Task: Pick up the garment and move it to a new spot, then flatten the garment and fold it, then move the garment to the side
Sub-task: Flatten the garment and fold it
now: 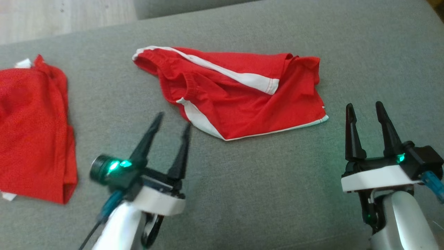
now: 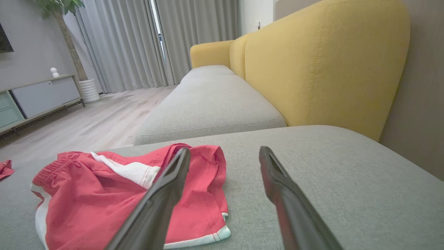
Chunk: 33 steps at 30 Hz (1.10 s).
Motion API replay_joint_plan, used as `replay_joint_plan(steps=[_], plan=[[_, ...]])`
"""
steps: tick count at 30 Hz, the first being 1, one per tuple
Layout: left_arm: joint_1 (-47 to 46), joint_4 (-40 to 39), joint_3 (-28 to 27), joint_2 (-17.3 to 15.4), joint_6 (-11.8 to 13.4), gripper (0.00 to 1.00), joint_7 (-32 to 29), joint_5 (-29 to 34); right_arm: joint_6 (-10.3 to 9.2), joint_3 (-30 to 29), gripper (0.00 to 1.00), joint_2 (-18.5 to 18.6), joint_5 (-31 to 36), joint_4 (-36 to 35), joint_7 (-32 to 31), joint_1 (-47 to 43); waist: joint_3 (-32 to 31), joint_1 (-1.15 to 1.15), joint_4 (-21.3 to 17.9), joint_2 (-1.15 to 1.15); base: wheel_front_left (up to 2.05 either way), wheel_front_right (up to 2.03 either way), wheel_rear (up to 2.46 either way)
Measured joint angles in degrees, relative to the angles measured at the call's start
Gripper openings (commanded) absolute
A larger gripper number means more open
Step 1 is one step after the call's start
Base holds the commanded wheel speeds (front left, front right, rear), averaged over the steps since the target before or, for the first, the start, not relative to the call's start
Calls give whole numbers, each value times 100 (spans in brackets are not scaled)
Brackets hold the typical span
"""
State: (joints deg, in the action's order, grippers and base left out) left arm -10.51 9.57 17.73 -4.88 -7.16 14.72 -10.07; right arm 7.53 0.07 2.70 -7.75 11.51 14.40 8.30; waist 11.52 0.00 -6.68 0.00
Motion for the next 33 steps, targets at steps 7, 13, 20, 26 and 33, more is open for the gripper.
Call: replay_joint_plan(steps=[7, 13, 20, 26, 33], plan=[[-1070, 1026, 1227, -657, -43, 100, -179, -1, 0, -9, 100, 0, -41, 11, 0, 53, 249, 0, -77, 0, 0, 0, 0], [-1913, 1866, 1343, -924, -41, 100, -413, 299, 0, 0, 100, 0, -118, -1, 1, 214, 441, 0, -176, 0, 0, 0, 0], [-2427, 2488, 1535, -947, -42, 100, -447, 396, 0, 0, 100, 0, -133, 7, 7, 226, 614, 1, -281, 0, 0, 0, 0], [-2675, 2897, 1602, -953, -42, 100, -345, 398, 0, 2, 100, 0, -134, 10, 7, 311, 693, 0, -342, 0, 0, 0, 0], [-2853, 3285, 1774, -961, -43, 80, -321, 294, 0, 9, 100, 0, -134, 11, 7, 311, 747, 0, -372, 0, 0, 0, 0]])
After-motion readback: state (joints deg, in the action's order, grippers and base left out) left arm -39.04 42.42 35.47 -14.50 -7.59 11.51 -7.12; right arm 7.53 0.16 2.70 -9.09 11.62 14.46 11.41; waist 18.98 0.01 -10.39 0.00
